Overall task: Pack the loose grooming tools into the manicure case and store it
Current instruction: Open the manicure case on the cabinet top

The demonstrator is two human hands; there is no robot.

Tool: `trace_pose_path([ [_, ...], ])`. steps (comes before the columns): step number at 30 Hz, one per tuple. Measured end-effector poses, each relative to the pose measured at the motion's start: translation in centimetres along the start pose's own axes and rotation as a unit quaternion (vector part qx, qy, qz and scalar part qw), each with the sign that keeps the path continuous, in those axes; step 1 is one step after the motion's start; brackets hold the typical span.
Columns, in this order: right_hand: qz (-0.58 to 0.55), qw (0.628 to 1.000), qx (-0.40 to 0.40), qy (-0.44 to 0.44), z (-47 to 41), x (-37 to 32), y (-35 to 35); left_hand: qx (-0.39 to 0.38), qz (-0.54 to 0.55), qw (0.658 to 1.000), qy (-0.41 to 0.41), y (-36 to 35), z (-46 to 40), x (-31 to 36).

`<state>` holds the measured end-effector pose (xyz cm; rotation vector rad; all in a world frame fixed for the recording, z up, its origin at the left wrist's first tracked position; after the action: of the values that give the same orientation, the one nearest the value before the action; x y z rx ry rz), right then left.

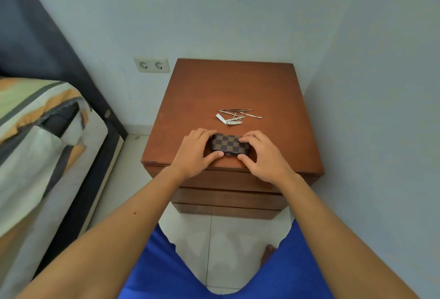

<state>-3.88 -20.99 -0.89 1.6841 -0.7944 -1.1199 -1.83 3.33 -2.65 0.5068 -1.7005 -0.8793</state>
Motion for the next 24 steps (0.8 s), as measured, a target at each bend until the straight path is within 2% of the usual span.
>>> trace_pose_path([
  [7,-0.033,0.999,0.005,-0.017,-0.7,0.6,0.4,-0.004,0.069,0.996,0.058,-0.2,-0.6,-0.4],
  [15,-0.168,0.972,0.066,-0.153,-3.8,1.7,0.8,0.041,0.08,0.987,0.131,-0.1,-0.6,0.1],
  [24,-0.164,0.966,0.061,-0.189,-6.6,2.4,-1.6,0.064,0.126,0.985,0.101,-0.4,1.0,-0.1],
])
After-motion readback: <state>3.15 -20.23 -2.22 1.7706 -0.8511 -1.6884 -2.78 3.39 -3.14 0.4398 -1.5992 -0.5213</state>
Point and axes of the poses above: each hand's wrist, its own z-axis away from the middle knuckle, its own y-axis out of the back of the hand, x = y × z, the point moved 1 cm from there along -z, towards the middle knuckle, and after that the axes turned 13 degrees about z, right-handed, at the moved point
